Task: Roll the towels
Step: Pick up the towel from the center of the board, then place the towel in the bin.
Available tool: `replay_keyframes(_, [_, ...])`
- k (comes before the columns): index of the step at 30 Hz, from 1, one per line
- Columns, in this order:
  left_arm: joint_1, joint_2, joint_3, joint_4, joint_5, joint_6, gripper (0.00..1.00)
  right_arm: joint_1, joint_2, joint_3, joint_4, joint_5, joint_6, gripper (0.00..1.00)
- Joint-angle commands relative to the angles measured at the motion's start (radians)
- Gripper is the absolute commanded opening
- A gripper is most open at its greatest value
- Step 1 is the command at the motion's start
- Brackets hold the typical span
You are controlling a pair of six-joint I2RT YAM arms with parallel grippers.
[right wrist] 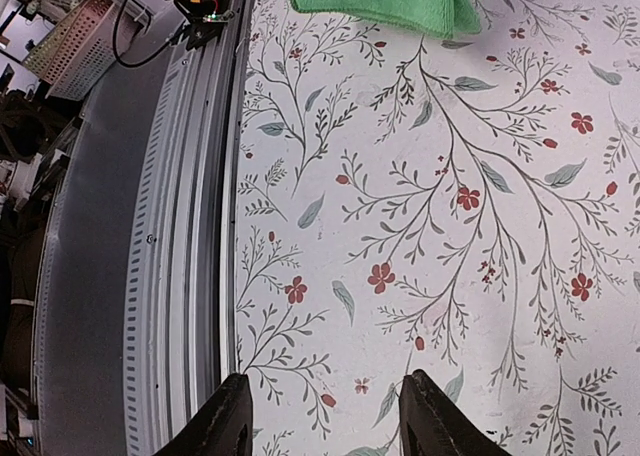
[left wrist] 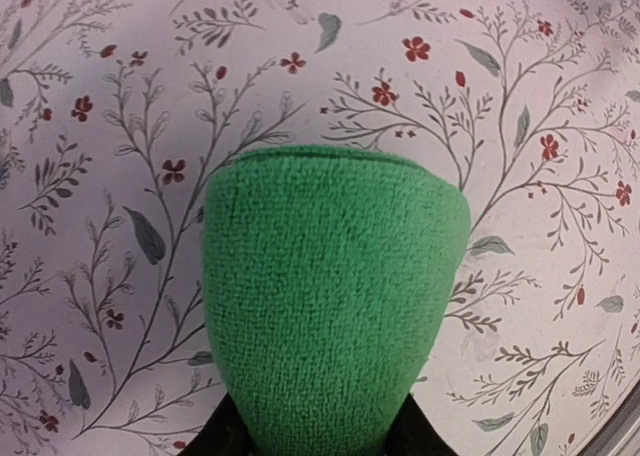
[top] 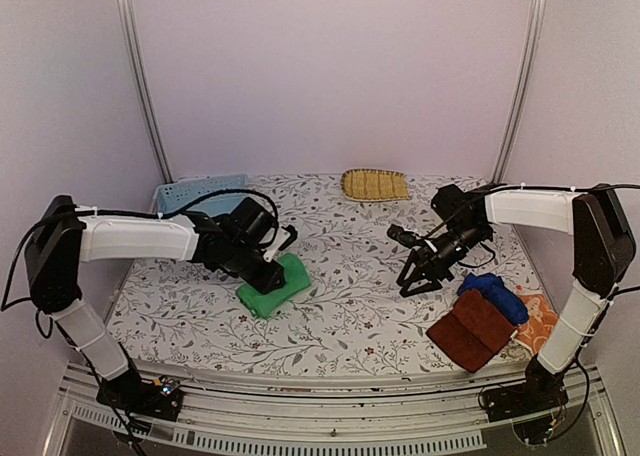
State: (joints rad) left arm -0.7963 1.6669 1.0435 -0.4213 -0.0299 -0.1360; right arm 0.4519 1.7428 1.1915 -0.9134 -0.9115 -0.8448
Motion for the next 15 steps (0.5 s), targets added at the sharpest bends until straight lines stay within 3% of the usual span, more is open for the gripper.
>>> replay_keyframes(1, [0.096, -0.048, 0.06, -0.053, -0.019, -0.011, 0.0, -0.008, -0.005, -0.003, 0.016, -0.019, 0.006, 0.53])
replay_keyframes(15, [0.371, 0.098, 0.497, -0.141, -0.208, -0.006, 0.0, -0.016, -0.002, -0.017, 0.023, -0.013, 0.006, 0.53])
